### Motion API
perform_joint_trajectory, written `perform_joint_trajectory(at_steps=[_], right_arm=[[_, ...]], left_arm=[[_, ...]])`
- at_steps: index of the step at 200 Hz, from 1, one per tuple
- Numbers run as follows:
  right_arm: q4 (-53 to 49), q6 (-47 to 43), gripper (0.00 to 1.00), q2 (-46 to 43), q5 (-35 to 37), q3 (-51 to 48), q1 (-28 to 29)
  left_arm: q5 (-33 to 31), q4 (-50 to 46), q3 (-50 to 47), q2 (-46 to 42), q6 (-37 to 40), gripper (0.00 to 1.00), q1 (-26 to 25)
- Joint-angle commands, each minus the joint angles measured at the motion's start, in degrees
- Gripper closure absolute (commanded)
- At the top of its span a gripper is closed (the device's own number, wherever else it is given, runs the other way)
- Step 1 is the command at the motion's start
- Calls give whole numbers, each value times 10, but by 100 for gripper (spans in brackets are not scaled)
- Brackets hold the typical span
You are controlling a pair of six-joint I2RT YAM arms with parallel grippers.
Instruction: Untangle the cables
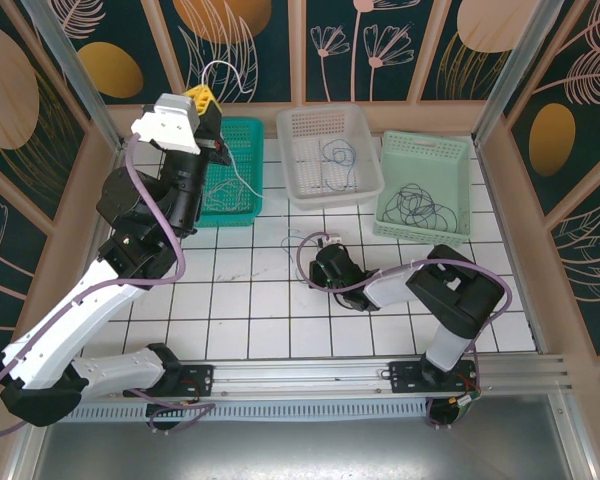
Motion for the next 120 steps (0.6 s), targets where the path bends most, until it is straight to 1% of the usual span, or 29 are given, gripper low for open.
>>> perform_joint_trajectory(at_steps=[1, 31, 58, 85, 120], right_arm=[[-141, 13, 100, 16, -8, -44, -6], [-146, 28, 100, 16, -9, -50, -18], [-141, 47, 100, 7, -13, -61, -33], [-79, 51, 100, -33, -54, -94, -42], [-99, 36, 100, -62, -44, -94, -42]], left_arm=[[-37, 26, 24, -2, 53, 95, 11], [-33, 6, 82, 22, 82, 95, 45], [-21, -19, 125, 51, 86, 95, 79], [-13, -26, 120, 71, 67, 95, 112], [25, -33, 91, 86, 8, 95, 175]])
